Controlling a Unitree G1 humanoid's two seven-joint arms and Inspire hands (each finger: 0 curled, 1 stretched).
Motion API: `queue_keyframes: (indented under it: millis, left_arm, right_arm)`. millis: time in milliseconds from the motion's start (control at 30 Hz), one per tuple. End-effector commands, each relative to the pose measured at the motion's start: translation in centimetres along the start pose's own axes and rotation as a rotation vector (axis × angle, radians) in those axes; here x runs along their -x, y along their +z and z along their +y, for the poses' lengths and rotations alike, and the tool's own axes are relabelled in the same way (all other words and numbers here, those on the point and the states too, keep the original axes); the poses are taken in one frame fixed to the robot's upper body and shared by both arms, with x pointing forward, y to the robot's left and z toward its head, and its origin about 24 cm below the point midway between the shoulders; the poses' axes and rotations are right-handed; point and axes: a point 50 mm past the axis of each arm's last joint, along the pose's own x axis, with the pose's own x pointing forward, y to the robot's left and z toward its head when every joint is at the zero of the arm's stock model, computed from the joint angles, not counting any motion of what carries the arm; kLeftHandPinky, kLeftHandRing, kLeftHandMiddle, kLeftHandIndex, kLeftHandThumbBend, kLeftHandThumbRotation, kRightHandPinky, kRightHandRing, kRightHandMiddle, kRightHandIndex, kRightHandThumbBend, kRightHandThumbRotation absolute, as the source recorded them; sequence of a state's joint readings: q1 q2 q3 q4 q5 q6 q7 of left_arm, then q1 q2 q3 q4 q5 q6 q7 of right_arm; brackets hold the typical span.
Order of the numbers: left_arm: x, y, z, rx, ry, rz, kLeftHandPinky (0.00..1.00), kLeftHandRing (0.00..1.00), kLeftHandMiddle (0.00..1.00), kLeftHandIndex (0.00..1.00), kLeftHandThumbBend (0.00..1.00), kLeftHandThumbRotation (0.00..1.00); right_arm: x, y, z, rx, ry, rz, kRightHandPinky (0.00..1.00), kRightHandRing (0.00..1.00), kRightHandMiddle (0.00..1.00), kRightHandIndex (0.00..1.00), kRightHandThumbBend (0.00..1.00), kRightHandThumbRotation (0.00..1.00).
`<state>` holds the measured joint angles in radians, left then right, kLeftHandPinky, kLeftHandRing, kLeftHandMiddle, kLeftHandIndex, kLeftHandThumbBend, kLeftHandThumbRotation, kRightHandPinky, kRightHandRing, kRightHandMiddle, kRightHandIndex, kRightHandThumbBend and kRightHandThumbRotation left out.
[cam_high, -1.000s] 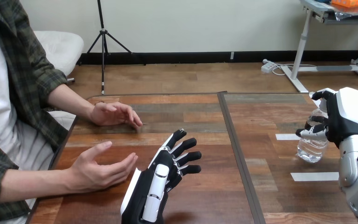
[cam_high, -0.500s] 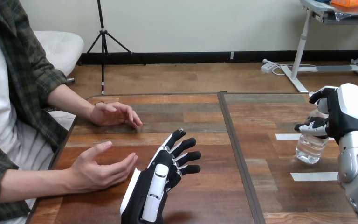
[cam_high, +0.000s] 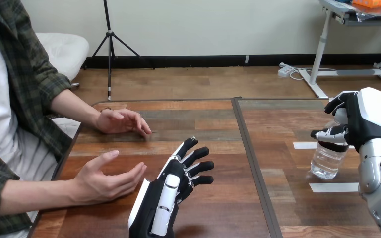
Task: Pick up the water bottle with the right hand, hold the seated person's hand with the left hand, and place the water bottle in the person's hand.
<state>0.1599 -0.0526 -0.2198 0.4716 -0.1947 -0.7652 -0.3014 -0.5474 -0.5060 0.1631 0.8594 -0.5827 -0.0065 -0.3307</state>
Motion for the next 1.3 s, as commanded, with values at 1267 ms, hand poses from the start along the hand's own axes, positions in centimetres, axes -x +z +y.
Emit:
queue_keyframes:
  millis: [1267]
  left_arm:
    - [-1.5, 1.3, -1.3, 0.035, 0.007, -0.103, 0.71, 0.79, 0.85, 0.91, 0.47, 1.0]
  right_arm:
    - [0.2, 3.0, 0.5, -0.198, 0.002, -0.139, 0.58, 0.66, 0.7, 0.68, 0.74, 0.0]
